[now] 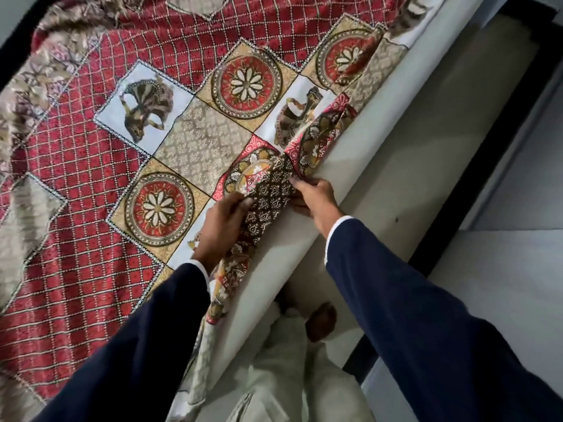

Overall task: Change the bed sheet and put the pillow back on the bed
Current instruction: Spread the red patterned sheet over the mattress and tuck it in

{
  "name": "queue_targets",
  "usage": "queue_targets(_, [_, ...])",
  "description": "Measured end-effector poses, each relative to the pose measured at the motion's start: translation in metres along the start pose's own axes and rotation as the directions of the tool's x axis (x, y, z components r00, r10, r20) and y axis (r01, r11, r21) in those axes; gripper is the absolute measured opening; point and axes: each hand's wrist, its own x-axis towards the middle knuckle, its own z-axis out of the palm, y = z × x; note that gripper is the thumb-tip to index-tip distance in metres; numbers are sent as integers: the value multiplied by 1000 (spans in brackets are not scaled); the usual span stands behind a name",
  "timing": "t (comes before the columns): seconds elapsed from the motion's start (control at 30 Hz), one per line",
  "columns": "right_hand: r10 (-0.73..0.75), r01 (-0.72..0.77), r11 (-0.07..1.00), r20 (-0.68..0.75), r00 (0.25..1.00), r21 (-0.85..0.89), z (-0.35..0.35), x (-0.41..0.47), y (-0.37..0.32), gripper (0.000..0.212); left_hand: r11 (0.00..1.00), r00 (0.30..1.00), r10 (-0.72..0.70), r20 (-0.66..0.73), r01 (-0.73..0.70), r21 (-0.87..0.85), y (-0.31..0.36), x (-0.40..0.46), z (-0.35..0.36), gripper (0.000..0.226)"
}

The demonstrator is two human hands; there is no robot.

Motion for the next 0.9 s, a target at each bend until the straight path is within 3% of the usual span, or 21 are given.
queue_targets(0.13, [-32,35,995,-39,999,97,-16,-1,5,9,999,988,19,152,-23,27,0,0,3,26])
queue_targets(0.2, [-84,92,972,-46,995,217,-47,-18,14,17,980,967,133,218,-161,115,-3,-5,14,33])
queue_targets(0.27, [-81,94,965,-65,995,243,-83,-44,23,39,914,908,228,353,-324,244,-7,-9,31,54])
queue_targets(0.37, [-86,97,982,-75,994,163,-119,-71,25,67,725,852,125,509,-429,540,-4,-16,53,78])
queue_targets(0.43, [-114,125,984,-96,989,123,-125,-71,16,52,643,844,98,527,-458,614,-1,-18,64,86])
queue_targets(0.53, [-100,108,979,-56,993,175,-127,-66,8,10,543,820,139,555,-532,650,-3,-21,78,84])
queue_targets(0.6, [-69,75,993,-75,995,88,-134,-60,19,8,499,803,191,565,-575,648,-8,-18,85,74])
queue_targets(0.67, [-17,-2,992,-146,989,-129,-138,-45,38,7,515,786,185,590,-589,623,-10,-11,87,65])
queue_targets(0.8, [-76,-51,864,-231,970,-500,-144,21,50,21,639,702,131,700,-600,482,-6,23,83,35])
queue_targets(0.83, [-95,-54,861,-264,960,-505,-144,38,43,28,706,708,123,695,-555,440,0,33,78,37])
queue_targets(0.9, [-71,-22,964,-339,938,-264,-147,66,-1,28,787,766,183,617,-490,376,19,58,69,43])
